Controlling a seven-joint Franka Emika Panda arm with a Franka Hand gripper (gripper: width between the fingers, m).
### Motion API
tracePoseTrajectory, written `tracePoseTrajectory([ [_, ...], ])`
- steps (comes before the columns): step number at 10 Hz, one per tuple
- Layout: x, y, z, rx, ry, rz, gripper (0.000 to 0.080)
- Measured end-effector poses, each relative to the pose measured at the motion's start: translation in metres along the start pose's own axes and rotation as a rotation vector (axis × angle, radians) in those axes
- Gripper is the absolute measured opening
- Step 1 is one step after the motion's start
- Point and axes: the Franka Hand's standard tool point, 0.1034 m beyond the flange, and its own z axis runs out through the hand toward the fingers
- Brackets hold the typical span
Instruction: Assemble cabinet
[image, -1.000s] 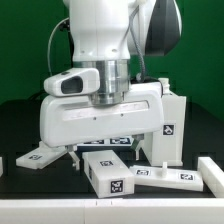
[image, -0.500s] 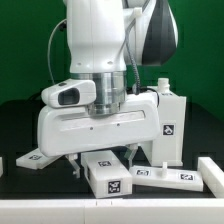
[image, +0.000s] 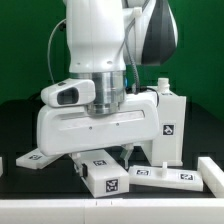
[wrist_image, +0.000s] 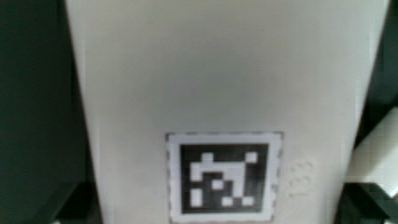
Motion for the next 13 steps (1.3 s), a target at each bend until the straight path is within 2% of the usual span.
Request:
tracePoseTrajectory([
  [2,-0.027,-0.005,-0.023,0.003,-0.011,0.045,0.0555],
  [3,-0.036,-0.009,-0.025,0.004,-0.017,0.051,0.0556],
  [9,-0.038,-0.012,-0.024,0.002,-0.017,0.088,0.0557],
  [10,-0.037,-0.006,-0.022,0.007,-0.027,0.039,0.0557],
  [12,-0.015,0.02,-0.018,0.017,-0.031,-0.037,0.0557],
  [13,-0.006,0.026,-0.015,0.022,-0.032,-0.074,0.0557],
])
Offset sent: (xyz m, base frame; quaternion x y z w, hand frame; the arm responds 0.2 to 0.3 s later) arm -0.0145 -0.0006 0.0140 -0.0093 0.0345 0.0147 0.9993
